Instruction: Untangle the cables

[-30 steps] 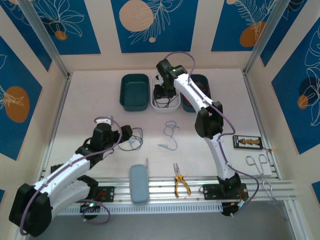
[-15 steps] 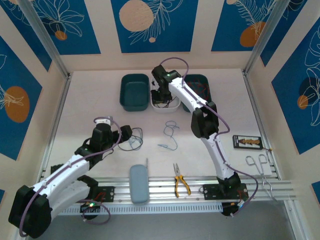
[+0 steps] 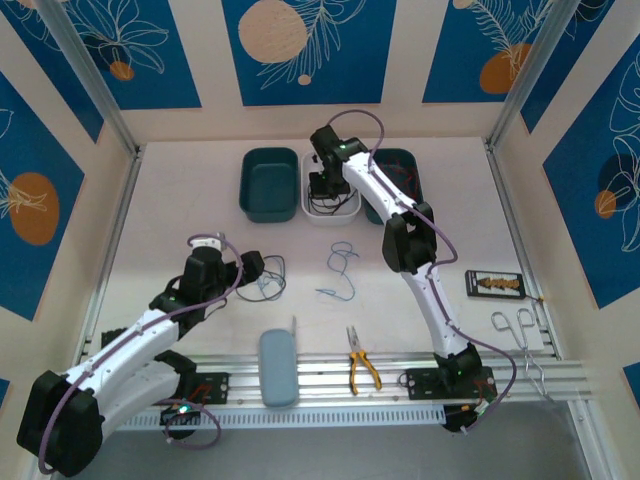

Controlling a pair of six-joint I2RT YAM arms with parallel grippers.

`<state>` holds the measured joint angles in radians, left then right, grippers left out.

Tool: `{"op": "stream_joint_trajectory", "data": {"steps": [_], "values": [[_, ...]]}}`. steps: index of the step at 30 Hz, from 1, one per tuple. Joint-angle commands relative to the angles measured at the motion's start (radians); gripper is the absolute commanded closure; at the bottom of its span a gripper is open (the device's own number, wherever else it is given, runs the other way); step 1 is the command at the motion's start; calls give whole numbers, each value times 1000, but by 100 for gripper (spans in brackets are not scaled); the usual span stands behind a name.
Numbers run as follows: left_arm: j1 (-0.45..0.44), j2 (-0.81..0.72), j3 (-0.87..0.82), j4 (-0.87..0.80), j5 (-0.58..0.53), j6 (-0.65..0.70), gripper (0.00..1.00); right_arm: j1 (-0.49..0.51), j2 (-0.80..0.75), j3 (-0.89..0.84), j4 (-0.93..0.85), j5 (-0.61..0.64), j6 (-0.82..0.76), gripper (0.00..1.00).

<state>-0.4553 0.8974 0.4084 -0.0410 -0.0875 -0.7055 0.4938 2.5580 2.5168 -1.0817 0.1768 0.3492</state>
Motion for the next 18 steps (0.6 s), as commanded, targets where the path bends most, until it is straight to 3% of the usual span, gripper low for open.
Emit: {"op": "stream_joint_trajectory", "data": {"steps": [1,6,13,18], "values": [[10,-18,-3,-17,-15,0,0,-6,23,43,-4,-19,7,93],[10,-31,3,-28,-24,6,0,0,-22,51,-33,-27,-6,67],[12,-43,22,-55,-38,12,0,18,-172,-32,-43,-46,-1,59],[21,-37,48,-96,-36,4,0,49,-318,-196,-12,-25,38,56]]}}
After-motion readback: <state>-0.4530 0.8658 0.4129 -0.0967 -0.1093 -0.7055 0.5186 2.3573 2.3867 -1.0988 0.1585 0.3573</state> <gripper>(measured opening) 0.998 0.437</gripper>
